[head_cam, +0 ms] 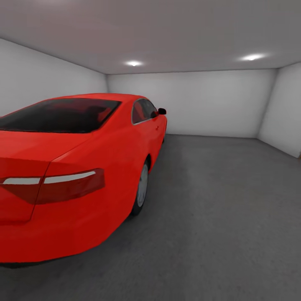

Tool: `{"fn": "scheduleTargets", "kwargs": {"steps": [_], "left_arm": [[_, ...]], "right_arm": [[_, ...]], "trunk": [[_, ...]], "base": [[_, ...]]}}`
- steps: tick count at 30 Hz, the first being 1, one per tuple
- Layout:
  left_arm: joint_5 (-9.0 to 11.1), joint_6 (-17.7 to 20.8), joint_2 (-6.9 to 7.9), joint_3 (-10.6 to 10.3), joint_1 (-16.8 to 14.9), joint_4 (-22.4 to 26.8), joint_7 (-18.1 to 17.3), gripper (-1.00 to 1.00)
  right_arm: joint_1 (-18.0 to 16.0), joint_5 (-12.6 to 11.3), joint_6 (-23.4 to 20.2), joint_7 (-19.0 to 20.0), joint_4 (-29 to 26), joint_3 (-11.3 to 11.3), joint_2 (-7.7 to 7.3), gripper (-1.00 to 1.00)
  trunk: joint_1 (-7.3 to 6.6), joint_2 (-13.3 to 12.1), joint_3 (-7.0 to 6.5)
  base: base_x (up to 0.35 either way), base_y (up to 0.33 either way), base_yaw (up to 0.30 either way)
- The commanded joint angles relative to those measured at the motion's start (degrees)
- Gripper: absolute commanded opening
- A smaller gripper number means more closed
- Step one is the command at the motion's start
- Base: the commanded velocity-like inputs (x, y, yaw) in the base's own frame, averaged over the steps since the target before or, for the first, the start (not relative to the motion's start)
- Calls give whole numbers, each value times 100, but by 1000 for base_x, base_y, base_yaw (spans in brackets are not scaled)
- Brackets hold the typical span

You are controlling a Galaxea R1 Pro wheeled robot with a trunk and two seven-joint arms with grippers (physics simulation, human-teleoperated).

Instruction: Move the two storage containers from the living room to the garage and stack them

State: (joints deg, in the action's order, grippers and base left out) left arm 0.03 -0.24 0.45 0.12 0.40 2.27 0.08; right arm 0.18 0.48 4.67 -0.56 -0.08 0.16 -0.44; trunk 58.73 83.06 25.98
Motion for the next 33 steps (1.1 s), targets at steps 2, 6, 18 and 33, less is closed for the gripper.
{"fn": "scheduleTargets", "kwargs": {"steps": [2,6,18,33], "left_arm": [[5,-3,-15,9,4,11,-5,100],[6,-3,-16,8,5,8,0,100],[6,-3,-2,-7,5,6,1,100],[27,-1,-4,41,4,2,28,100]], "right_arm": [[0,5,16,-6,-1,1,0,100],[0,5,16,-6,-1,1,0,100],[0,5,16,-6,-1,1,0,100],[0,5,16,-6,-1,-1,0,100]], "trunk": [[0,2,3],[0,2,3],[0,2,3],[0,2,3]], "base": [[0,0,-279],[0,0,-279],[0,0,-279],[0,0,-279]]}}
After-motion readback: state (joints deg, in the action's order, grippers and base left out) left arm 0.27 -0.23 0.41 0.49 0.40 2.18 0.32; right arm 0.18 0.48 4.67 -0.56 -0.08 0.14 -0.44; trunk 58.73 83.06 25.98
